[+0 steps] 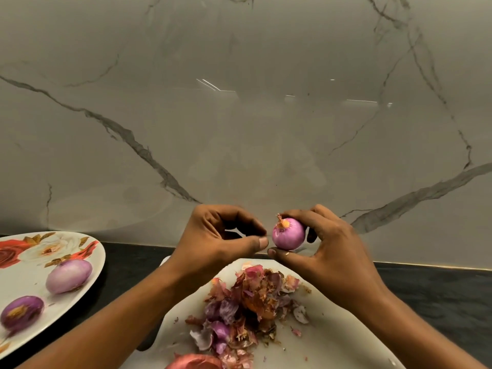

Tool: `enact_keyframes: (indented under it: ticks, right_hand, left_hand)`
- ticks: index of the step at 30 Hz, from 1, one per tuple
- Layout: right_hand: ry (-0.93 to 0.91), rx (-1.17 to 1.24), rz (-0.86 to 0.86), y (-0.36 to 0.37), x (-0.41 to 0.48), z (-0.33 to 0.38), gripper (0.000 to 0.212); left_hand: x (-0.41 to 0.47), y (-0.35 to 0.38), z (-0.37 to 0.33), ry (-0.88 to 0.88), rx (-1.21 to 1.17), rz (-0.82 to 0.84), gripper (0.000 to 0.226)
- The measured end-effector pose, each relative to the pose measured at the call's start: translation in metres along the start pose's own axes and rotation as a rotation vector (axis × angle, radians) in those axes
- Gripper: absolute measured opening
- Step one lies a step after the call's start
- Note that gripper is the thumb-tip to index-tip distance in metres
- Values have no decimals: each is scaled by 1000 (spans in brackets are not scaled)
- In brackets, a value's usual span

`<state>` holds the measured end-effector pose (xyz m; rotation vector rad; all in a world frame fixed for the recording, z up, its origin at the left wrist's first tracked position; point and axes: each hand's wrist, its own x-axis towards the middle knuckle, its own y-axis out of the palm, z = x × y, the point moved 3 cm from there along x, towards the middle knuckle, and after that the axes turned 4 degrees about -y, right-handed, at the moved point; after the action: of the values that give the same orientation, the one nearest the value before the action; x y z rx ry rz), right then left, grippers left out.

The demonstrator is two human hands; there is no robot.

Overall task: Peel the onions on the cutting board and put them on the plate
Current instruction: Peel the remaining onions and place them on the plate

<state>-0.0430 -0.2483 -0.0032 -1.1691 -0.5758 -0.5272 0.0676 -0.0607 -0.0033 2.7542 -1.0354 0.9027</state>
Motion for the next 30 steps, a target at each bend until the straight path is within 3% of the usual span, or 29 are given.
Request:
enact_keyframes:
  ticks: [10, 18, 30]
  right_hand:
    - [-54, -224, 25, -1, -2, 8, 57]
    - [-88, -275, 3, -2, -3, 11, 57]
    - [-133, -350, -12, -2, -5, 12, 60]
  left_hand:
    - [0, 11, 6, -72, 116, -10, 20]
    - [-2, 12, 4, -31, 129, -39, 20]
    - [-2, 12, 0, -157, 98, -5, 22]
